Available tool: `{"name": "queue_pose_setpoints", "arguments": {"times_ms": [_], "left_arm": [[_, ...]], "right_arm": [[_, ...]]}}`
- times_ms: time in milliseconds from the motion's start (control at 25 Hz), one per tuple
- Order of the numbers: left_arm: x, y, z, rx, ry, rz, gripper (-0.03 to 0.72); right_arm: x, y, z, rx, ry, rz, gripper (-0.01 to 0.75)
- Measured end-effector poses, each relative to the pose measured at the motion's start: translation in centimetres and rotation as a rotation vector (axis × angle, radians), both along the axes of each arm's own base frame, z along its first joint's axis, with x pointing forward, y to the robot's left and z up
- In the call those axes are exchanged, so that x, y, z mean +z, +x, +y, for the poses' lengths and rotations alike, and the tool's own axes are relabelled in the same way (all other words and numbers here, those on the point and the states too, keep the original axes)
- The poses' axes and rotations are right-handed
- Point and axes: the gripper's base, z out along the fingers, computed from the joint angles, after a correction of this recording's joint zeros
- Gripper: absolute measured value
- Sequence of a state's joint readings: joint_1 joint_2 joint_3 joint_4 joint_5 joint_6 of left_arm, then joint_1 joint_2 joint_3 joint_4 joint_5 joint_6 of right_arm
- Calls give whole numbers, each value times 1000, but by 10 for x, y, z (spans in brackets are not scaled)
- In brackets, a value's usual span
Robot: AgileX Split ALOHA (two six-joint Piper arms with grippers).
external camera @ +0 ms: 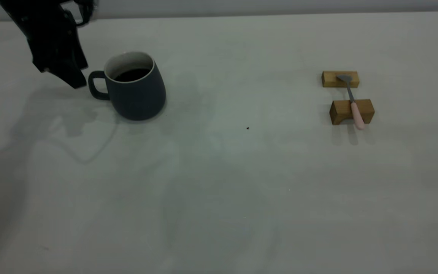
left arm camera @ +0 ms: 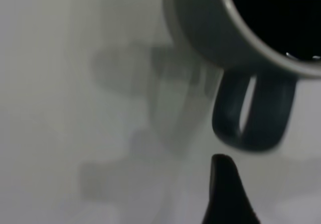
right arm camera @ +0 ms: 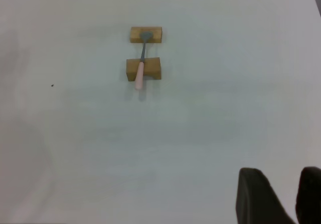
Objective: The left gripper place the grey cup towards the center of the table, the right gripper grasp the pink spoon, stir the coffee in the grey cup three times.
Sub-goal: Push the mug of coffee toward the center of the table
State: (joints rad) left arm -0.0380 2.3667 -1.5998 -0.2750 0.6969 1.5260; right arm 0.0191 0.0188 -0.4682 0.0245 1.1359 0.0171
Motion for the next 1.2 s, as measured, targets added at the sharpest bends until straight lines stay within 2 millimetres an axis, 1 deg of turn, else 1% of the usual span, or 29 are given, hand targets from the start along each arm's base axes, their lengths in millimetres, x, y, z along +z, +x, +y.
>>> {"name": "queue_pose_setpoints", "arguments": {"times_ms": [80,200,320,480,680,880,1000,1080,1200], "left_arm": [[-9,2,-7,-55,0,-1,519],[-19,3,-24,-113,-10,-18,519],[-24,1,-40,-162,-8,-26,519],[-27,-3,-62,-201,-15,-24,519],[-28,-7,-93,-158,-75,-32,519],[-26,-11,-129,-139,-140,-81,519],[-25,-14,-146,-144,-159,-105,519],[-25,-15,-150,-146,-165,-109,519],[-25,-15,-151,-140,-167,-107,519]], "right_arm": [[0,0,0,0,0,0,238],[0,0,0,0,0,0,238],[0,0,0,0,0,0,238],[0,0,0,0,0,0,238],[0,0,0,0,0,0,238],[0,0,0,0,0,0,238],[0,0,0,0,0,0,238],[0,0,0,0,0,0,238],[0,0,0,0,0,0,238]]}}
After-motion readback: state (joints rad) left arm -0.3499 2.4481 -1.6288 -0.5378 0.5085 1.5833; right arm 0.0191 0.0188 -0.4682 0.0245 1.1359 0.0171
